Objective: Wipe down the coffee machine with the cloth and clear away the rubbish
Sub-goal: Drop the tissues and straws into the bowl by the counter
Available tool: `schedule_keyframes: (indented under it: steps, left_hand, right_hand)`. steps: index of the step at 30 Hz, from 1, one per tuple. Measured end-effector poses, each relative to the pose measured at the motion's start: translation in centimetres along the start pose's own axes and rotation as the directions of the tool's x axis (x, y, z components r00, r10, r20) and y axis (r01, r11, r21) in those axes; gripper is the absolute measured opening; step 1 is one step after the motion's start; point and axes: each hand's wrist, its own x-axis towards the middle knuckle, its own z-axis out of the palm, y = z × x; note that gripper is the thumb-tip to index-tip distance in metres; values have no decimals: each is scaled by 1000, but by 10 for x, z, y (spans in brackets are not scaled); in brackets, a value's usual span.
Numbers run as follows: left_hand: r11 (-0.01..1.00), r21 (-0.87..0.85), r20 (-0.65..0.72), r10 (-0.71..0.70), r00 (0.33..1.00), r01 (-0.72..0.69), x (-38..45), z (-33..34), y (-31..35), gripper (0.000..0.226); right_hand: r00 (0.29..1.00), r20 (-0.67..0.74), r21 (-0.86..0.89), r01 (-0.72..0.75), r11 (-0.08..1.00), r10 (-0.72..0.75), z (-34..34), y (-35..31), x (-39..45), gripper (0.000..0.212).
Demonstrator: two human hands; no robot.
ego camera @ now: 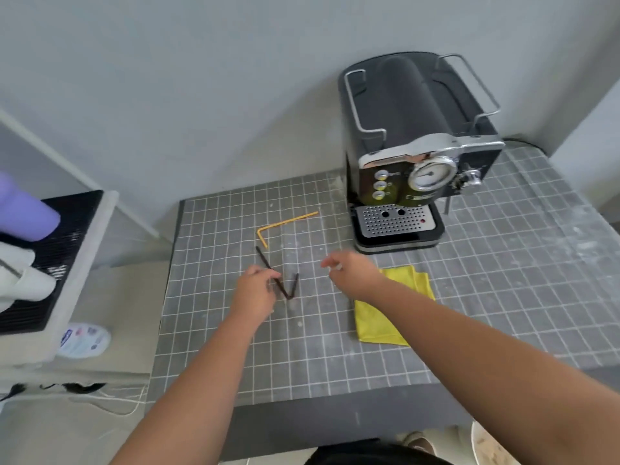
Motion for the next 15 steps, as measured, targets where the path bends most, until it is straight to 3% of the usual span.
schedule_keyframes:
  steps: [3, 6, 11, 15]
  left_hand:
    - [902, 356, 87, 228, 970, -244, 16, 4, -21, 65]
    - [853, 396, 208, 277, 938, -340, 23, 9, -37, 65]
    - [788, 416, 248, 382, 890, -454, 41, 15, -67, 39]
    - [691, 450, 278, 494, 824, -566, 49, 13, -77, 53]
  right_hand:
    - [999, 26, -82, -33, 996, 35, 6, -14, 37, 41]
    - [998, 51, -210, -36, 977, 47, 9, -28, 71, 50]
    - [995, 55, -350, -56, 935, 80, 16, -46, 117, 58]
    - [995, 37, -393, -74, 917, 97, 24, -51, 138, 60]
